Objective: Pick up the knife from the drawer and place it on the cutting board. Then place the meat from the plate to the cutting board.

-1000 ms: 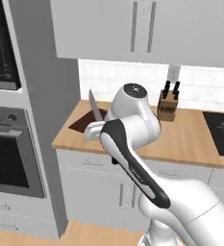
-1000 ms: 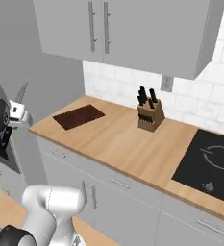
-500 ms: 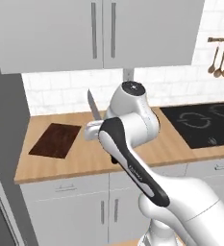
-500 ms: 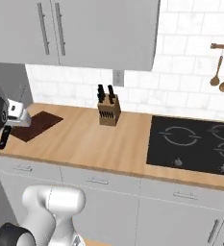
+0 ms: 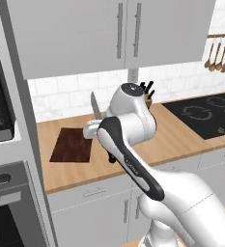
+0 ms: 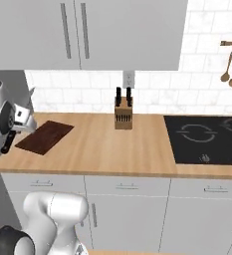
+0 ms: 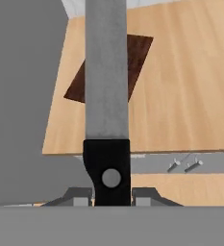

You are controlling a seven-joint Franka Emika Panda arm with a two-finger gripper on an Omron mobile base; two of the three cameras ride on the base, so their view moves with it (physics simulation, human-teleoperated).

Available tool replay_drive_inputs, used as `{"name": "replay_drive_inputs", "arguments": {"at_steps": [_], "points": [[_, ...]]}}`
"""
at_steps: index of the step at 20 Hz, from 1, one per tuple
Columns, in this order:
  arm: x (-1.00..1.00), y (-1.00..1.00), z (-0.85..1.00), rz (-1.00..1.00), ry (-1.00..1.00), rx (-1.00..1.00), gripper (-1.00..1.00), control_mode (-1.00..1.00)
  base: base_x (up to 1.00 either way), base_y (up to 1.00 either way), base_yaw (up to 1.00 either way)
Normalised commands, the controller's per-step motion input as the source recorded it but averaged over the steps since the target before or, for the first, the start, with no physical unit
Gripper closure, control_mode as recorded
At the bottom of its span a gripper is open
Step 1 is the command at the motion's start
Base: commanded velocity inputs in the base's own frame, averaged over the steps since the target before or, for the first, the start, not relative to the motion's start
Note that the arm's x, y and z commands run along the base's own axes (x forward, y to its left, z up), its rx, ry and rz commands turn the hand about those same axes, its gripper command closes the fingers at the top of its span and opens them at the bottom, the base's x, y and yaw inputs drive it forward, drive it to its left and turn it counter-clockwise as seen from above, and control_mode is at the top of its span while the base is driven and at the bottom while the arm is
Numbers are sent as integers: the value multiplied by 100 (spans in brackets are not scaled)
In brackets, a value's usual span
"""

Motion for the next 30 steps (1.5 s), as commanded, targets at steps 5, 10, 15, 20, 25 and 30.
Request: {"name": "replay_drive_inputs", "arguments": {"at_steps": [5, 10, 15, 20, 25, 30], "points": [[100, -19, -79, -22, 26, 29, 100, -100, 0, 0, 0], [100, 7, -96, -13, 12, 16, 100, -100, 0, 0, 0], [100, 65, -43, -12, 1, 0, 100, -100, 0, 0, 0], [99, 43, -9, -19, 13, 0, 100, -100, 0, 0, 0], [76, 18, -32, -21, 23, 0, 100, -100, 0, 0, 0], [44, 26, -37, -18, 22, -1, 100, -100, 0, 0, 0]]}}
